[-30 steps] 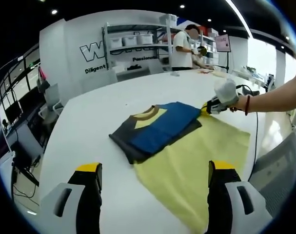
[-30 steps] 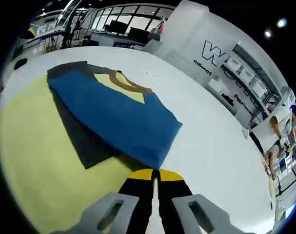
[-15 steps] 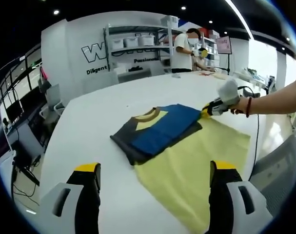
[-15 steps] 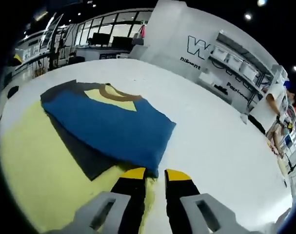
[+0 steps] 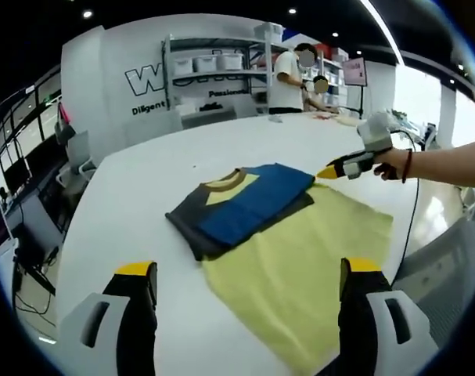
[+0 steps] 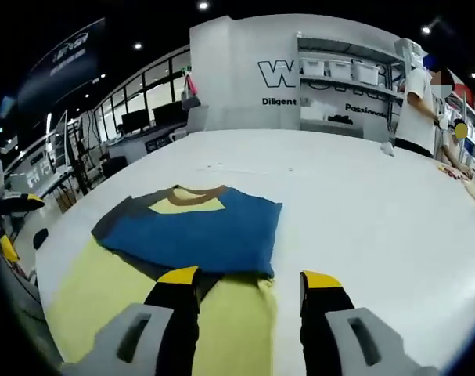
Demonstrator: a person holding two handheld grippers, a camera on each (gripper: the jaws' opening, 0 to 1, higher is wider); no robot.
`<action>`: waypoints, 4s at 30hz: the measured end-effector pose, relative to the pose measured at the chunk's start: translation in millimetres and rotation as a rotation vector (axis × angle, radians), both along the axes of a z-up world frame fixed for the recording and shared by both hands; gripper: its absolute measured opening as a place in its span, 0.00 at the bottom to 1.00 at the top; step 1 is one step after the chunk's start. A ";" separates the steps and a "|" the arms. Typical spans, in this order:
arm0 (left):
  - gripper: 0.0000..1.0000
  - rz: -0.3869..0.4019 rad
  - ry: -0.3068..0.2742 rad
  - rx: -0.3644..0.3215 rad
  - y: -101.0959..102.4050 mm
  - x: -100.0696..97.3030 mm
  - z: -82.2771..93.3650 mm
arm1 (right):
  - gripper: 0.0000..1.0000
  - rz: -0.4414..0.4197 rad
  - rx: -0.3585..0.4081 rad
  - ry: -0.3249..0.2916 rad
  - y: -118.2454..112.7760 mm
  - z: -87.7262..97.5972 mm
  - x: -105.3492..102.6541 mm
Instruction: Fold the garment on the visible template until the final outline fits inside the template.
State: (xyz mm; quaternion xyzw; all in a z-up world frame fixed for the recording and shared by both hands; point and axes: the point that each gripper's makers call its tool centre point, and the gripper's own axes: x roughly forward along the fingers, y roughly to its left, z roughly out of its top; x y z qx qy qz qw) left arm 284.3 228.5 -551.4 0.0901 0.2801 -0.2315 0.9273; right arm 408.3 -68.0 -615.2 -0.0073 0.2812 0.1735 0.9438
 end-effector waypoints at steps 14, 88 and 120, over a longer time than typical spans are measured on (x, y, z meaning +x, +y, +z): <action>0.99 0.043 0.084 -0.033 5.0 -16.3 -16.1 | 0.62 0.083 0.029 -0.013 13.5 11.1 -40.8; 0.08 0.182 0.633 0.014 4.7 -112.7 -124.8 | 0.11 0.055 -0.187 0.279 -46.6 -55.6 -188.3; 0.07 0.226 0.664 0.104 48.8 -111.0 -116.3 | 0.00 0.291 -0.227 0.417 -7.7 -43.7 -222.1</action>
